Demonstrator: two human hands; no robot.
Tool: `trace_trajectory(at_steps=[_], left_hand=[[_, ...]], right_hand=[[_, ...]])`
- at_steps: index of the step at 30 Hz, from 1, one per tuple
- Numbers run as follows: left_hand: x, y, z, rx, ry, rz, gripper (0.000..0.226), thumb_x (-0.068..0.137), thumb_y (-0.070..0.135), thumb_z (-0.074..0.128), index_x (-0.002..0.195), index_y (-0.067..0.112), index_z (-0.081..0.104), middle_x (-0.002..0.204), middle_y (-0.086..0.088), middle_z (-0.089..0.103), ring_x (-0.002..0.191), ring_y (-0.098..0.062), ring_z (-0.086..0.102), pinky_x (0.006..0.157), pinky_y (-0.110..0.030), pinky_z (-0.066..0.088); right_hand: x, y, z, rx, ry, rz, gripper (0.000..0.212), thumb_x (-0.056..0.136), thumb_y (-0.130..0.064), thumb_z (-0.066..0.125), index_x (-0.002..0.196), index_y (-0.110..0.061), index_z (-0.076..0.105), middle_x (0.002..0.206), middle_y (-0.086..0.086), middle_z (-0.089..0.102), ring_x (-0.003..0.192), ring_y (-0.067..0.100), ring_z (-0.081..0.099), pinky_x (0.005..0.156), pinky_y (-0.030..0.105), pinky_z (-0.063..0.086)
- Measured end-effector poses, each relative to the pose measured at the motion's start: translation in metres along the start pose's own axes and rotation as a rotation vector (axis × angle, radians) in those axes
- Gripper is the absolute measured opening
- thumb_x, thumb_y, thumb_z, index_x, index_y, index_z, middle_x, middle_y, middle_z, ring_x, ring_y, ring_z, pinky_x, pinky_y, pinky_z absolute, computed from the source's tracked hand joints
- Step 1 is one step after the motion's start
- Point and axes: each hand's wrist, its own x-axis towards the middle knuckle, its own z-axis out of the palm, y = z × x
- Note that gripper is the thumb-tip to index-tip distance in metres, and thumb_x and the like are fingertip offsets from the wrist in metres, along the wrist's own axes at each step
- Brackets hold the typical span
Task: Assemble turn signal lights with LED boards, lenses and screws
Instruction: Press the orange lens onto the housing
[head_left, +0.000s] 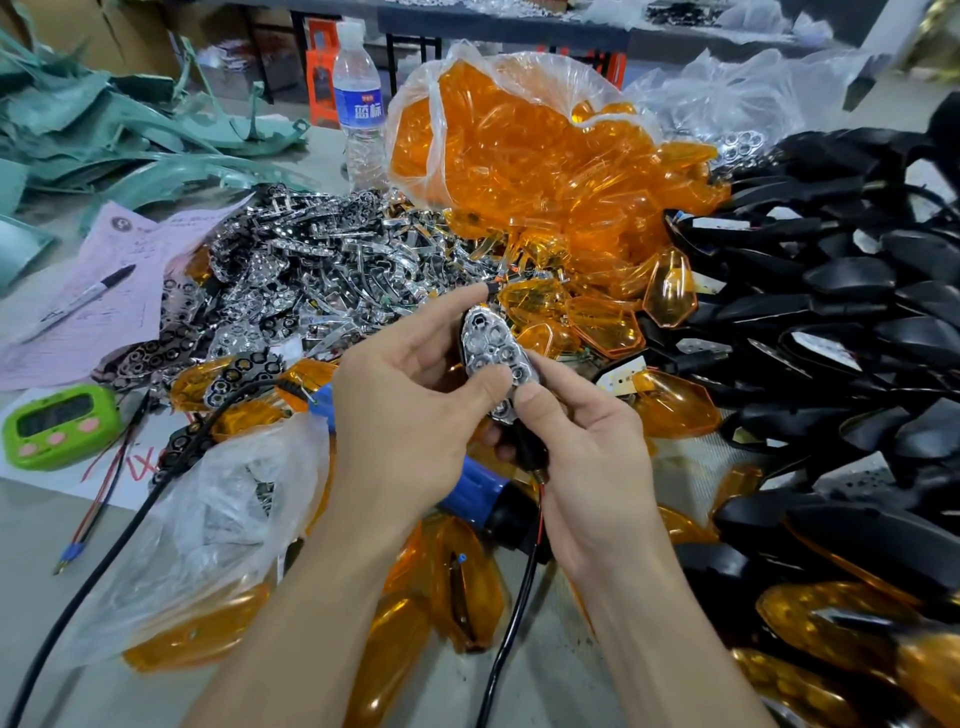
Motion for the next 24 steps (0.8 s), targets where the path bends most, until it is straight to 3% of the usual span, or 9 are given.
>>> trace_trajectory(at_steps=[4,8,11,15,18,24], left_hand=[[0.001,0.001,0.005,-0.012,-0.041,-0.054,0.054,0.087,0.002,0.079,0.133,0.028,0.070,0.095,0.014,0.079,0.077,-0.002,0.073,0.058,-0.021,0.058],[0.006,0.005,0.006,-0.385,-0.091,-0.309,0.020,0.101,0.025,0.061,0.115,0.021,0.074,0.089,-0.002,0.078,0.068,-0.015,0.067,0.056,-0.030,0.056],[0.010,0.005,-0.001,-0.463,-0.095,-0.435,0.038,0.109,0.032,0.041,0.119,0.012,0.072,0.098,-0.008,0.079,0.075,-0.017,0.072,0.063,-0.027,0.057],[0.012,0.005,-0.008,-0.481,-0.172,-0.446,0.038,0.100,0.025,0.051,0.127,0.005,0.070,0.105,-0.018,0.073,0.074,-0.023,0.066,0.066,-0.036,0.053],[0.014,0.005,-0.010,-0.478,-0.203,-0.431,0.038,0.084,0.025,0.063,0.116,0.013,0.078,0.111,-0.017,0.073,0.086,-0.026,0.063,0.065,-0.032,0.056],[0.015,0.001,-0.013,-0.488,-0.185,-0.364,0.031,0.089,0.014,0.066,0.116,0.022,0.080,0.116,-0.010,0.076,0.089,-0.022,0.068,0.069,-0.030,0.059]], right_hand=[[0.000,0.000,0.000,0.018,0.025,-0.027,0.025,0.102,-0.002,0.056,0.119,-0.008,0.074,0.088,0.007,0.077,0.065,0.016,0.061,0.058,0.024,0.054],[0.001,-0.002,-0.002,0.005,0.036,-0.012,0.026,0.102,-0.002,0.057,0.121,-0.011,0.073,0.083,0.005,0.076,0.061,0.017,0.061,0.054,0.022,0.052],[0.000,-0.003,-0.001,0.002,0.015,-0.004,0.025,0.102,-0.002,0.057,0.118,-0.013,0.073,0.082,0.007,0.075,0.060,0.016,0.062,0.052,0.022,0.050],[-0.001,-0.004,0.000,-0.024,-0.004,-0.011,0.029,0.102,-0.002,0.057,0.107,-0.023,0.076,0.085,0.008,0.078,0.062,0.016,0.065,0.054,0.021,0.052],[-0.002,-0.005,0.000,-0.021,-0.025,-0.004,0.032,0.103,-0.001,0.056,0.105,-0.024,0.078,0.090,0.009,0.079,0.065,0.017,0.066,0.057,0.022,0.054],[-0.002,-0.009,-0.003,0.036,-0.067,0.060,0.043,0.099,0.007,0.051,0.099,-0.022,0.083,0.103,0.012,0.079,0.074,0.020,0.068,0.062,0.024,0.056]])
